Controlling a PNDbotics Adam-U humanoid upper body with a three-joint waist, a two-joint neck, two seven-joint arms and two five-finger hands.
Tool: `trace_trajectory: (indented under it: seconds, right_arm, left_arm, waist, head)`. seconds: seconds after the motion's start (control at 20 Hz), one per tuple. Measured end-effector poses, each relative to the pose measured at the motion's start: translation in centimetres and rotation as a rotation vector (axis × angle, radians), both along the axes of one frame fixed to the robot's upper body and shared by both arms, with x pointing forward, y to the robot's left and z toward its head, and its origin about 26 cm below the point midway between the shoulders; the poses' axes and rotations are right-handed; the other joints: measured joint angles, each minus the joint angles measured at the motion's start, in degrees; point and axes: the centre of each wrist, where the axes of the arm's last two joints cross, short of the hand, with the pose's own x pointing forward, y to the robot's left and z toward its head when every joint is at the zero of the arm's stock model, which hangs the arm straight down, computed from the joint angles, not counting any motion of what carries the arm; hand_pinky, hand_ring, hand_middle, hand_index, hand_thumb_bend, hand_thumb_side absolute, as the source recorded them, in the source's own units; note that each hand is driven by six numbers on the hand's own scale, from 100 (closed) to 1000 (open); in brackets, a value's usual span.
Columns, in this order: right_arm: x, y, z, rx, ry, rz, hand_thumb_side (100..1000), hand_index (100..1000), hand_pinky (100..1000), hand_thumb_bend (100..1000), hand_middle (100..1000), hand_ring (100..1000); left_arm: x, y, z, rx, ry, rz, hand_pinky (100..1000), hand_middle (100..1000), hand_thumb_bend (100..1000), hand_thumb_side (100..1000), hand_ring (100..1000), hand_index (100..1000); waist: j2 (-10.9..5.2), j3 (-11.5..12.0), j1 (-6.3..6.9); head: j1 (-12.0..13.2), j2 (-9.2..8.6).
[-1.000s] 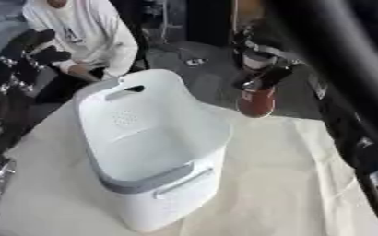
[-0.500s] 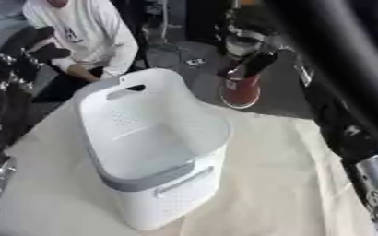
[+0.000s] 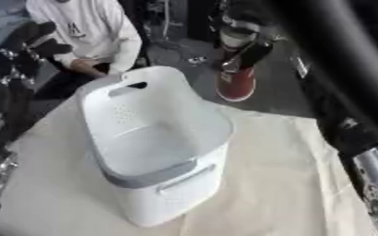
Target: Pick up objects on the table and place them in the box.
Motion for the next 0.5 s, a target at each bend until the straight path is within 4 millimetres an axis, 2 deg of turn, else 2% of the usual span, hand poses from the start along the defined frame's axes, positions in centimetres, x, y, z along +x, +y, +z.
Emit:
trace_trajectory:
  seconds: [0.5]
  right_arm:
    - [-0.4, 2.2, 0.1, 0.028, 0.01, 0.058, 100, 114, 100, 385, 100, 100]
  left_arm:
    - [0.0, 0.0, 0.0, 0.0, 0.0, 0.0, 1000, 925, 402, 1000, 784, 1000]
  waist:
    - [-0.45, 0.39, -0.18]
  head:
    - [0.02, 0.04]
